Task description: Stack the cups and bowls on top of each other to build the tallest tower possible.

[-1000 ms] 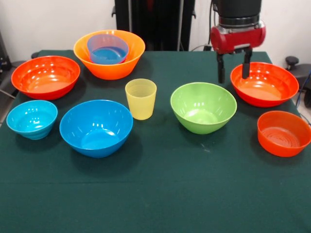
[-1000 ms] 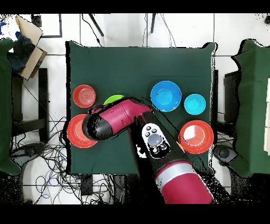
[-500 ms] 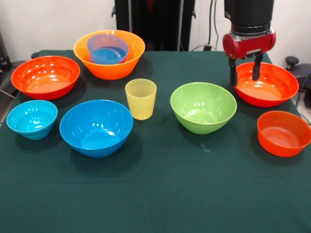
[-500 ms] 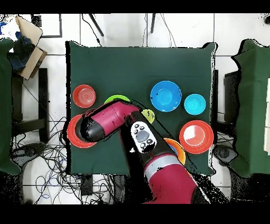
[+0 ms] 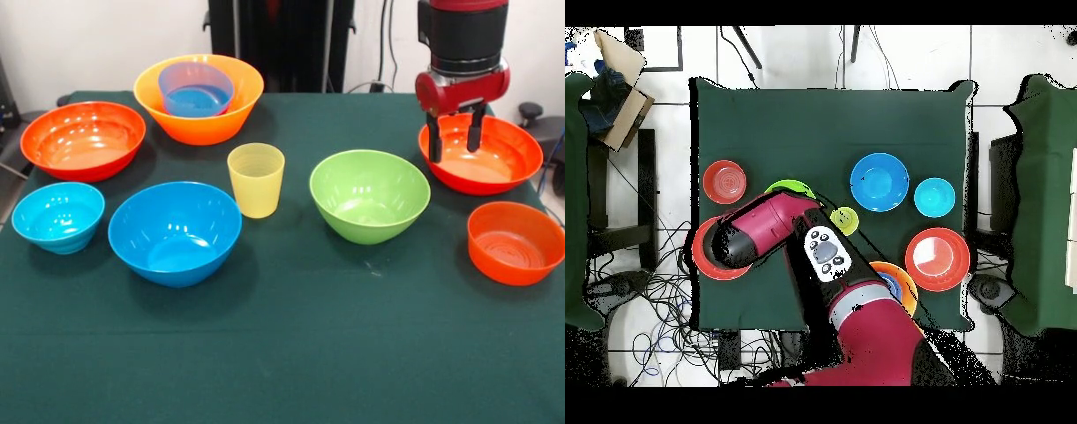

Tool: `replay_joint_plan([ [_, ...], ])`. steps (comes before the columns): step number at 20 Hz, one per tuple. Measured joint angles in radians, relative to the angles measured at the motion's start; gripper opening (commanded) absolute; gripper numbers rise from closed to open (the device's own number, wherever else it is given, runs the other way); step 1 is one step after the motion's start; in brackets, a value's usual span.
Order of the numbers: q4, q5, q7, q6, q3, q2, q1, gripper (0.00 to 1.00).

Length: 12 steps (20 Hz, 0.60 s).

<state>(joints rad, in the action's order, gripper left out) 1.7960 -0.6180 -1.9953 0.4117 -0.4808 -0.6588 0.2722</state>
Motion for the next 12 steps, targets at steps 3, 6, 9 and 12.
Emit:
replay_joint_plan([
  [3, -0.006, 0.0, 0.0, 0.0, 0.0, 0.002, 0.0, 1.0],
  [6, -0.013, 0.0, 0.0, 0.0, 0.0, 0.002, 0.0, 1.0],
  [9, -0.023, 0.0, 0.0, 0.0, 0.001, 0.002, 0.0, 1.0],
  [12, -0.032, 0.0, 0.0, 0.0, 0.001, 0.002, 0.0, 1.0],
])
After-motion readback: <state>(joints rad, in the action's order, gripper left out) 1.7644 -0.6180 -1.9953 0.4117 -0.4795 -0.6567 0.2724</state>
